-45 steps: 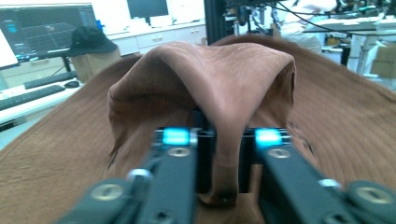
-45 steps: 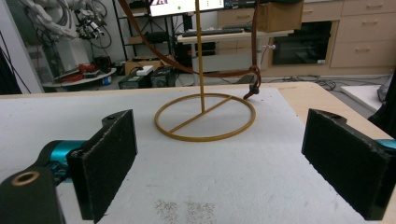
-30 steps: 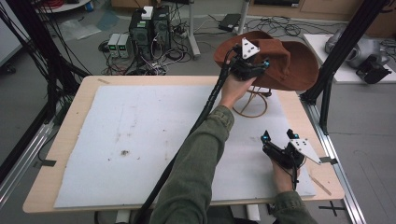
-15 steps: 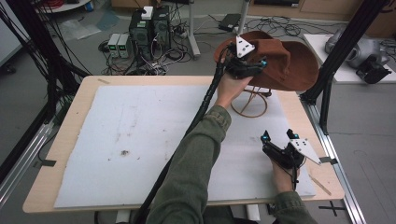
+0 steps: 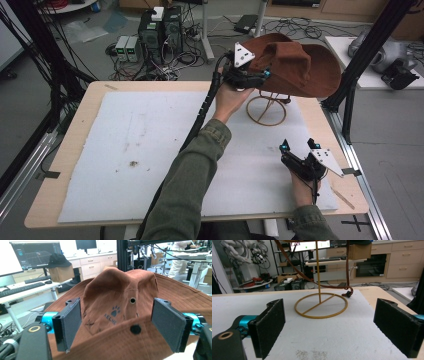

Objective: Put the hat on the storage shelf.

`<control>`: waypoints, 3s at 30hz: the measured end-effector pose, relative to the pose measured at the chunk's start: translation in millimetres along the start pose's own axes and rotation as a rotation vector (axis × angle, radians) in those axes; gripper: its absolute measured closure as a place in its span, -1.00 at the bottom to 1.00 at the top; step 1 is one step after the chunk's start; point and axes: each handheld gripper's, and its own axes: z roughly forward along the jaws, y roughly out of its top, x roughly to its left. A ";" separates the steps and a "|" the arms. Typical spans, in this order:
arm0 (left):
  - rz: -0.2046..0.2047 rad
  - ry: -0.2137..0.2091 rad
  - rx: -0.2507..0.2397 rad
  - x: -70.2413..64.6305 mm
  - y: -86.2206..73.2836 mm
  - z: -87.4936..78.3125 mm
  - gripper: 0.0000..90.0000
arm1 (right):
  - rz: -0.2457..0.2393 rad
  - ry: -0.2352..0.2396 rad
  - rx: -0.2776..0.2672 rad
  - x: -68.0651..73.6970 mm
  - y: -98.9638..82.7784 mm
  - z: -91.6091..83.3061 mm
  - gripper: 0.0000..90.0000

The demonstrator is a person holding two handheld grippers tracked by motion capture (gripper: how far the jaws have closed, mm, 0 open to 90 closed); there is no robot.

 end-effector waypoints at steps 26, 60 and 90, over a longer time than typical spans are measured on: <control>-0.072 0.154 -0.063 60.3 -57.3 -131.7 -0.46 | 0.012 -0.009 0.003 5.4 -0.6 0.9 -0.79; -0.130 0.514 -0.014 98.0 -163.4 -303.3 -0.58 | 0.007 0.011 0.024 13.1 -3.3 2.7 -0.79; -0.156 0.721 -0.039 90.6 -211.0 -367.0 -0.57 | 0.003 -0.006 0.035 13.4 -5.7 3.4 -0.79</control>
